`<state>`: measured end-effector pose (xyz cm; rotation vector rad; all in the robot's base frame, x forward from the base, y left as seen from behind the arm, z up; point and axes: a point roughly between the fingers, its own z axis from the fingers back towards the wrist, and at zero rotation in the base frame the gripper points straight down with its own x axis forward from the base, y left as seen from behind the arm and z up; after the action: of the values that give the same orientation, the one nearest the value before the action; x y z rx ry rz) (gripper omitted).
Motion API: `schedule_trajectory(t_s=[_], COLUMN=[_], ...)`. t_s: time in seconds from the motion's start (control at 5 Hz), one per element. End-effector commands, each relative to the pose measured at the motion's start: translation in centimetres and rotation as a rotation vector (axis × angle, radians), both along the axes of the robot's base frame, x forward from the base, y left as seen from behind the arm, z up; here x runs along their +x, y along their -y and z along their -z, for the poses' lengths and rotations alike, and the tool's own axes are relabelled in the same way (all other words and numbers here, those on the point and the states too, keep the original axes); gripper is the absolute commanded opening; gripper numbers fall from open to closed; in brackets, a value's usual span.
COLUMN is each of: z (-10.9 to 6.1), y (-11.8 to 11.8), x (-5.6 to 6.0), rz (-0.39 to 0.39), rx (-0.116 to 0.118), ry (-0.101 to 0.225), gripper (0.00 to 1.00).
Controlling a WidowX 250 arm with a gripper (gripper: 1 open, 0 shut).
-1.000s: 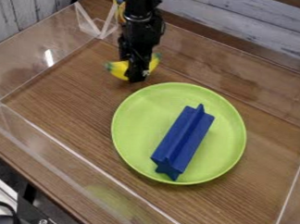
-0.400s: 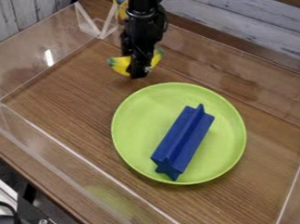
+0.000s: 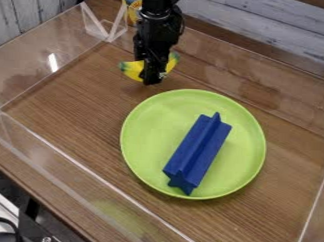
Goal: Put the banana in the green plate
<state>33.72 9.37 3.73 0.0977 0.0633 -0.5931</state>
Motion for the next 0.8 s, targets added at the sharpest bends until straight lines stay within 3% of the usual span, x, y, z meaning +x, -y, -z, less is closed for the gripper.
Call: schedule_trajectory(t_s=[0.0,0.6], z=[-2.6,-2.21], y=[0.05,-0.3], x=[1.3,1.68], rz=[0.022,0.038], rx=[0.027,0.036], ry=[0.089,0.094], gripper=[0.0,0.0])
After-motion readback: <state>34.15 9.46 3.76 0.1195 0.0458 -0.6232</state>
